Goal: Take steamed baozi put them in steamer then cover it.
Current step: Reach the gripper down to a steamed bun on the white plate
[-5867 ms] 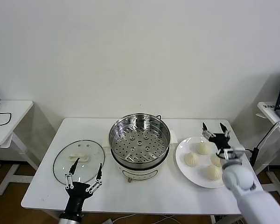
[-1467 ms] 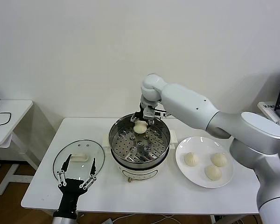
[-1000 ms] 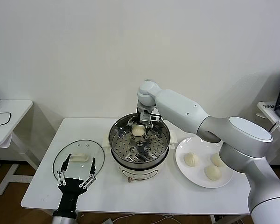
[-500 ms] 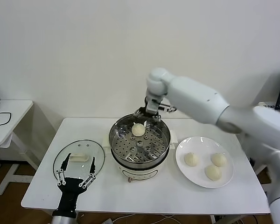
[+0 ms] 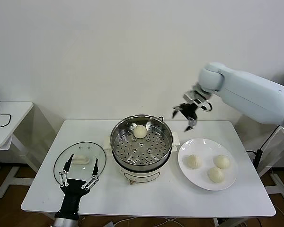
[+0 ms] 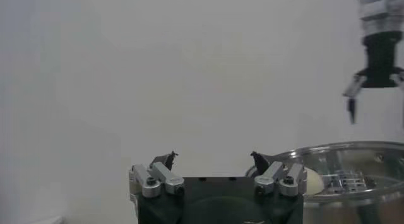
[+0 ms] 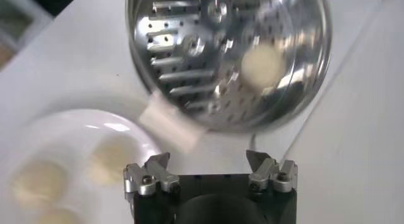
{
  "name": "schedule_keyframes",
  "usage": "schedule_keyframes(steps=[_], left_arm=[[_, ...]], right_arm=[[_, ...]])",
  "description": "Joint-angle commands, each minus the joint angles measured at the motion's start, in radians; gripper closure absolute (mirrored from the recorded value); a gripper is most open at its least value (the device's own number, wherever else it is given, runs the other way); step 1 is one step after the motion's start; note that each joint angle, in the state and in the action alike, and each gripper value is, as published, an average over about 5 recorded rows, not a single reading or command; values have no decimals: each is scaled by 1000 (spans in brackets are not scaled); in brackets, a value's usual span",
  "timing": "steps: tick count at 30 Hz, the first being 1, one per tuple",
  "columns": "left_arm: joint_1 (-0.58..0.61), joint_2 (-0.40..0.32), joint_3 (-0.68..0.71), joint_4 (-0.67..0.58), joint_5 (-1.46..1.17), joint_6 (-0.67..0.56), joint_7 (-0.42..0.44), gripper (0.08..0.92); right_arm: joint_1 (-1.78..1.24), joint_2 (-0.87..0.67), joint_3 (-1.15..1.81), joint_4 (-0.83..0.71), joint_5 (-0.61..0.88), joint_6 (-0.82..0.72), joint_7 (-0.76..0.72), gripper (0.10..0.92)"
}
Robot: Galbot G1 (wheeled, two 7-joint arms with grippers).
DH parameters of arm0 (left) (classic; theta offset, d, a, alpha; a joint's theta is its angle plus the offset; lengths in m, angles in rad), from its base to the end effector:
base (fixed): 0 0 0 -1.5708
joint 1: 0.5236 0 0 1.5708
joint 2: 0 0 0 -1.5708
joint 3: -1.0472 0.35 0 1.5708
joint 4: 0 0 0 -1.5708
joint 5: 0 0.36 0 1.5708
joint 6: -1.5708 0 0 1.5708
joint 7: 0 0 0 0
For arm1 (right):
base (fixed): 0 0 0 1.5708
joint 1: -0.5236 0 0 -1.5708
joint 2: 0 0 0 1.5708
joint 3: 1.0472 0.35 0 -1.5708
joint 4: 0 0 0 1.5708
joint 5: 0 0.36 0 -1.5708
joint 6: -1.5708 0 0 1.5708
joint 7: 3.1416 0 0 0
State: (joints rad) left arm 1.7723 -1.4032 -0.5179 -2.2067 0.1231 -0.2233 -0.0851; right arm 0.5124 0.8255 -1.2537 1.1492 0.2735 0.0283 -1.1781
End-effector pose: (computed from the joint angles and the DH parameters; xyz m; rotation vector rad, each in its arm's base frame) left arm 0.1275 0.0211 -0.2928 0.0868 2.9720 0.3426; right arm 0.5827 -0.1010 -0.0739 1.5800 -1.3043 1.4835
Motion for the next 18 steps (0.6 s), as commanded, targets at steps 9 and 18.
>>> schedule_keyframes(steps=[9, 18], left_arm=[[8, -7, -5, 6, 4, -4, -2, 177], [5, -7, -5, 11, 4, -3, -4, 177]], right_arm=[[-232, -102, -19, -6, 39, -157, 95, 203], [-292, -52, 24, -48, 10, -145, 140, 203]])
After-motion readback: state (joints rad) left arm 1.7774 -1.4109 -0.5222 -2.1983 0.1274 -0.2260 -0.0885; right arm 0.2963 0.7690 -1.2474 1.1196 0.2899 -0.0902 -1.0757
